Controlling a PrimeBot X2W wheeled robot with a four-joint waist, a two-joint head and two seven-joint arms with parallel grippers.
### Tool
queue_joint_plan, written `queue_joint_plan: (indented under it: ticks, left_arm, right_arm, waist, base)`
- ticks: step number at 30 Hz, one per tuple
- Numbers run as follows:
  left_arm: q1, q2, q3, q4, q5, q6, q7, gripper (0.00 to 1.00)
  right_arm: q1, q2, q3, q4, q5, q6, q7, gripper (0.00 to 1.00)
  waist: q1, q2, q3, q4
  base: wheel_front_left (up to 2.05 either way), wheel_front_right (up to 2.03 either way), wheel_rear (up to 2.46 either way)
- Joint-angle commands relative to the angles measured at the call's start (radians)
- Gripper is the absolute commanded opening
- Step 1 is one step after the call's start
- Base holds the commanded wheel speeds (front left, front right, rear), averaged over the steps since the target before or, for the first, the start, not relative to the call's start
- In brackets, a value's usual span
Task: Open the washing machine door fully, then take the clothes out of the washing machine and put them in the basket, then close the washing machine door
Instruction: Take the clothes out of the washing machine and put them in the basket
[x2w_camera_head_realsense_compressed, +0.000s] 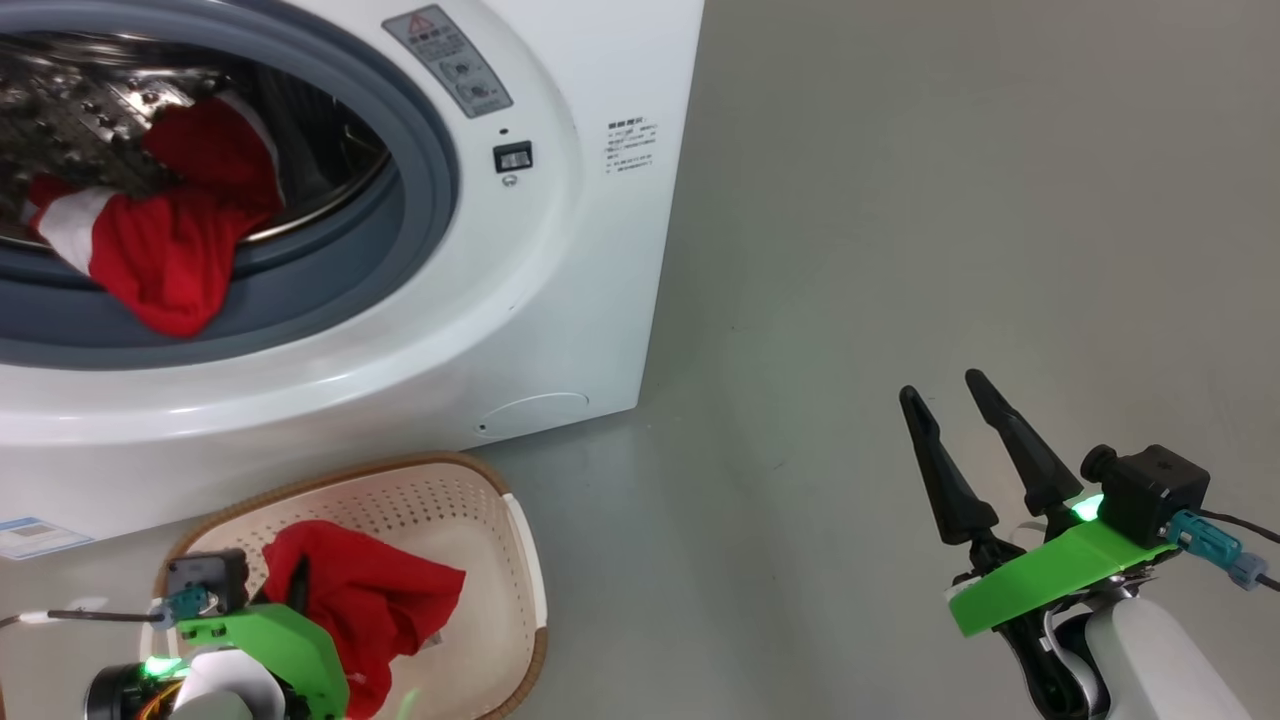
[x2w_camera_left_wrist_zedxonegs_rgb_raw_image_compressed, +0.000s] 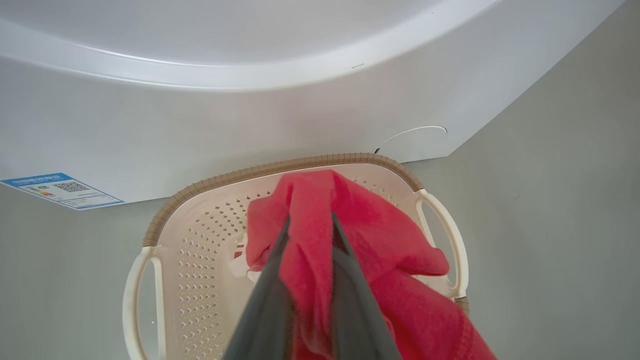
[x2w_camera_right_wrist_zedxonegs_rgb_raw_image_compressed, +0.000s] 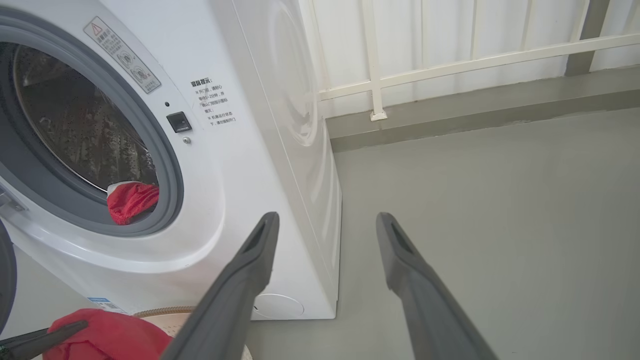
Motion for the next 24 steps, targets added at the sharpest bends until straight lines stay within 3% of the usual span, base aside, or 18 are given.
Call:
queue_joint_plan:
  ticks: [1, 4, 5, 6, 7, 14, 24]
  left_arm:
    - [-0.029, 0.03, 0.029, -0.001, 0.009, -0.007, -0.014, 0.0]
    - [-0.038, 0.028, 0.032, 0.02, 0.01, -0.012, -0.014, 0.0]
    - [-0.041, 0.027, 0.034, 0.026, 0.009, -0.013, -0.014, 0.09]
    - [-0.044, 0.027, 0.036, 0.03, 0.008, -0.015, -0.014, 0.74]
    - [-0.046, 0.026, 0.037, 0.033, 0.008, -0.016, -0.014, 1.0]
    - [-0.044, 0.027, 0.054, 0.028, 0.01, -0.022, -0.014, 1.0]
    - [0.016, 0.049, 0.102, -0.086, 0.031, -0.027, -0.014, 1.0]
  right_arm:
    - [-0.015, -0.002, 0.014, -0.027, -0.006, 0.003, -0.012, 1.0]
    - [-0.018, 0.003, 0.015, -0.027, -0.008, 0.003, -0.012, 1.0]
    - [-0.019, 0.005, 0.015, -0.026, -0.008, 0.003, -0.012, 1.0]
    - [-0.02, 0.006, 0.015, -0.026, -0.008, 0.003, -0.012, 1.0]
    - [-0.021, 0.006, 0.014, -0.024, -0.007, 0.003, -0.012, 1.0]
    - [-0.027, 0.007, 0.008, -0.019, -0.008, 0.003, -0.012, 1.0]
    - [-0.017, 0.003, 0.005, -0.013, -0.007, 0.003, -0.012, 1.0]
  waist:
    - [0.0, 0.0, 0.005, -0.006]
    - [0.0, 0.0, 0.009, -0.01]
    - [0.0, 0.0, 0.011, -0.01]
    - [0.0, 0.0, 0.012, -0.011]
    - [0.0, 0.0, 0.014, -0.01]
    - [0.0, 0.0, 0.012, 0.003]
    - [0.0, 0.0, -0.016, 0.032]
  base:
    - [0.0, 0.0, 0.0]
    - [0.0, 0.0, 0.0]
    - [0.0, 0.0, 0.0]
    - [0.0, 0.0, 0.0]
    - [0.0, 0.0, 0.0]
    - [0.0, 0.0, 0.0]
    - [0.0, 0.0, 0.0]
